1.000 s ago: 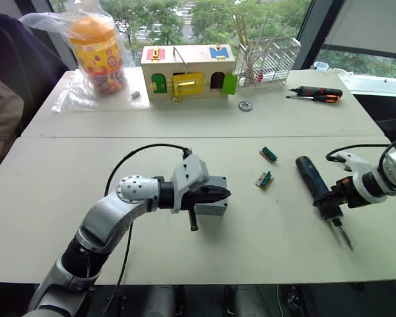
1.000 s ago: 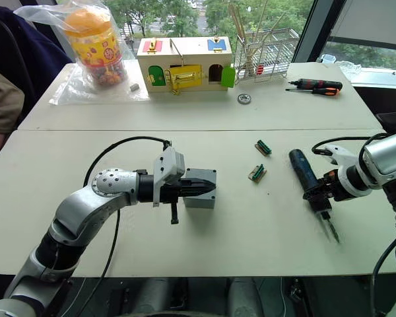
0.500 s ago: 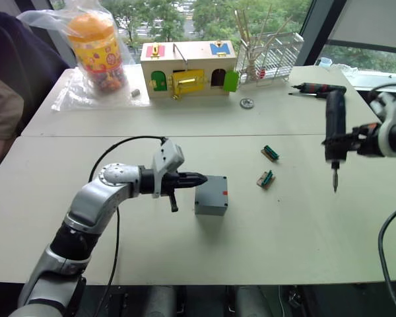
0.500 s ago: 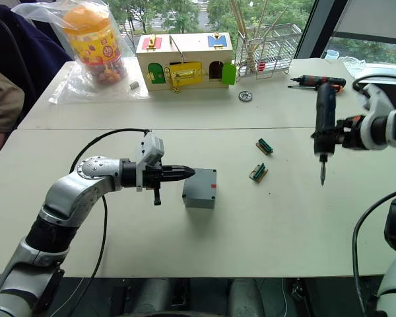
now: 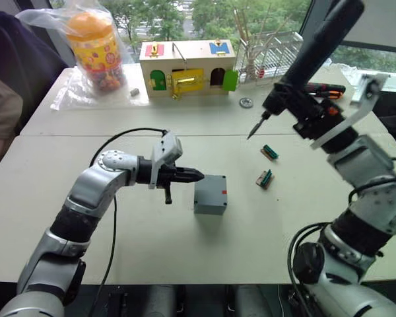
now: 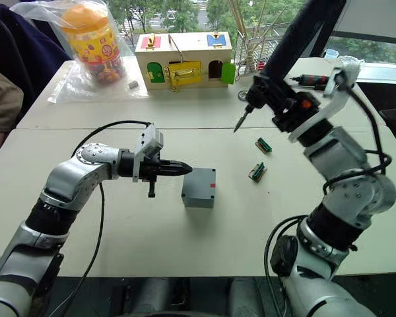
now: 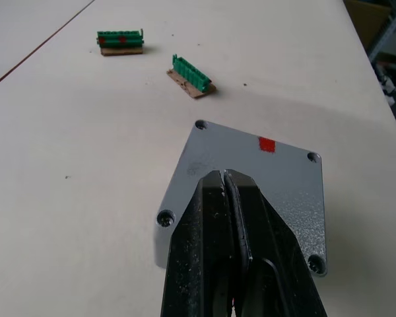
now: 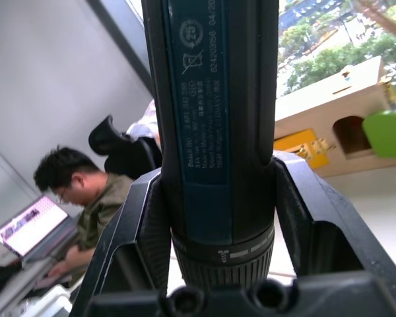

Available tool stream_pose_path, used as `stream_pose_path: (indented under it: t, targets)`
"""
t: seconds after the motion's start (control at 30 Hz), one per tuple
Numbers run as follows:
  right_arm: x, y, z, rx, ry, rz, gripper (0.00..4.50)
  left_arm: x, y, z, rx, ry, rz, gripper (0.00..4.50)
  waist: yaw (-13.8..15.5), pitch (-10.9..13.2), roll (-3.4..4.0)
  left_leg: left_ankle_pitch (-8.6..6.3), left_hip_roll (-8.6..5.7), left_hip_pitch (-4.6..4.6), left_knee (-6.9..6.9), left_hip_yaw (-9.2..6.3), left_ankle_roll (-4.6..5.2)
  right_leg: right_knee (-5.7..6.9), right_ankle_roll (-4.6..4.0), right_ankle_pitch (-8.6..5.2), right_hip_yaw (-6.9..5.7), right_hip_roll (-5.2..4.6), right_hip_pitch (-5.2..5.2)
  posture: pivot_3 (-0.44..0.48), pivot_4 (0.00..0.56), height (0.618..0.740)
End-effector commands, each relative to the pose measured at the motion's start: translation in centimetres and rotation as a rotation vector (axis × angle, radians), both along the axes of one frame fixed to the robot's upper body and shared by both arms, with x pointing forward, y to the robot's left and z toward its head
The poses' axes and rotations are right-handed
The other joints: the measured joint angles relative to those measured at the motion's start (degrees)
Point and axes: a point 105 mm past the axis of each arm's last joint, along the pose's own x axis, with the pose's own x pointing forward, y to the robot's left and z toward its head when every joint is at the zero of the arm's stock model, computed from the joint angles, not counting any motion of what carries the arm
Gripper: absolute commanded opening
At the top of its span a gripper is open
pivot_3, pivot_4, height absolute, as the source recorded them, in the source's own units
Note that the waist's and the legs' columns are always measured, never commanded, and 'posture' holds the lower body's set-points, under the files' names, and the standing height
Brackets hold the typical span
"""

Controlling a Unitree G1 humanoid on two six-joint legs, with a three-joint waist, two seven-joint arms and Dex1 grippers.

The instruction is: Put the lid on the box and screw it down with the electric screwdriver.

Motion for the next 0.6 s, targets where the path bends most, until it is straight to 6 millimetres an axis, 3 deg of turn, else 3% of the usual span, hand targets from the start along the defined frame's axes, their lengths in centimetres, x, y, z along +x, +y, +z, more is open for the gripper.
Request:
stream_pose_path:
  t: [0.03,0.3,0.6]
  targets:
    - [-1.8,2.8,-0.2,-0.027,-0.087,0.097,1.78,-0.3,-0.6,0.5,0.018,-0.039,-0.036,0.0,-0.18,0.0,0.0,0.0,0.01,0.01,-0.01,0.0,0.0,0.01,0.0,0.0,0.0,0.01,-0.01,0.0,0.15,0.711]
    - [-1.4,4.5,-3.1,-0.103,-0.061,0.094,1.78,0.0,-0.3,-1.6,0.12,-0.062,-0.03,0.0,-0.3,0.0,0.01,0.0,0.02,0.0,-0.06,0.0,0.0,0.03,-0.01,0.0,0.01,0.03,-0.08,0.0,0.15,0.711]
    - [-0.1,3.8,-4.4,-0.15,-0.051,0.016,1.78,0.4,-0.2,-1.9,0.121,-0.08,-0.017,0.0,-0.11,-0.01,-0.01,0.0,0.02,0.02,-0.02,-0.02,0.01,0.05,-0.01,-0.01,0.01,0.02,-0.06,0.0,0.15,0.711]
